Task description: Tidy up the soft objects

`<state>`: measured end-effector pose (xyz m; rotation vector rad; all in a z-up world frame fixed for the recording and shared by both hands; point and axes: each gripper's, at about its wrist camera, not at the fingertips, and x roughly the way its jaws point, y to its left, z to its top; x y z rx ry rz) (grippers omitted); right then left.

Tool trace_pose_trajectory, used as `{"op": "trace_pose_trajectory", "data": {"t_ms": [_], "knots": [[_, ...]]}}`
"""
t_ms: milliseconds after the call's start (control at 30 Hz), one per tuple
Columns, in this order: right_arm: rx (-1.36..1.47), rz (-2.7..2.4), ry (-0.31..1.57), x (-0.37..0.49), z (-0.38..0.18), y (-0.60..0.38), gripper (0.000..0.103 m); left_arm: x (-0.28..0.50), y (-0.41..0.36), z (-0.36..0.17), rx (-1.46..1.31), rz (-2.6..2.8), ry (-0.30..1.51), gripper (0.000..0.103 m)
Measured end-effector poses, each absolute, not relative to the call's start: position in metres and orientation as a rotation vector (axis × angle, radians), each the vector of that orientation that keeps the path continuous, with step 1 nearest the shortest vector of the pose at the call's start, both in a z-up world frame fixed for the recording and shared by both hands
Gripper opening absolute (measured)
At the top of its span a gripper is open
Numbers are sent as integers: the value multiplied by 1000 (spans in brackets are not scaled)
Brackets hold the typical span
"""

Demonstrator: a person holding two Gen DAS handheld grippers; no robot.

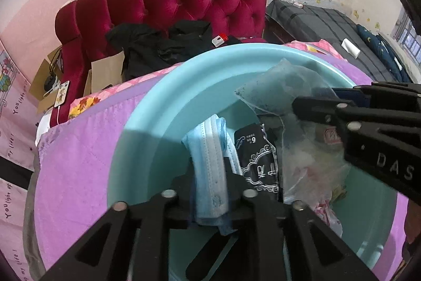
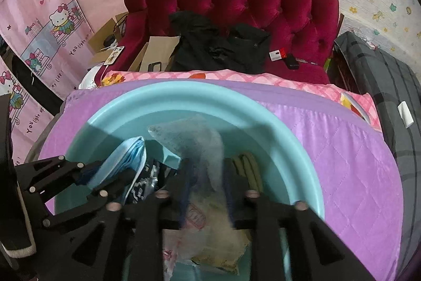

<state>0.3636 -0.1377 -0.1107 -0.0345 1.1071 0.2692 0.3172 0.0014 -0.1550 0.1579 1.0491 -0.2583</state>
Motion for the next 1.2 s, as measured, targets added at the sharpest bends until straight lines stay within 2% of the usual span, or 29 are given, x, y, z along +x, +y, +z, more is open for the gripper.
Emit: {"op": "trace_pose_trajectory", "data": {"t_ms": [33,100,167,200,233,333,367,1200], "knots": [[-31,267,1104,363,-109,-138,42,317,1,-154,162,-257,1046,52],[-23,264,1096,362,-105,-139,47,316,0,-153,176,-240,1038,59],[-25,254,1092,361,-102,-141,60,316,0,-152,190,-225,1038,70],[-28,244,1088,360,-101,-142,64,315,-1,-151,200,-218,1037,79],[-26,236,1084,360,-99,-143,73,314,-1,-150,211,-209,1032,93],[-20,220,1074,357,-93,-146,100,311,-2,-146,200,-218,1013,103],[-20,212,1068,356,-91,-147,103,310,-3,-144,193,-225,1008,103],[2,137,1068,278,-38,-168,103,249,1,-94,183,-190,959,103]]}}
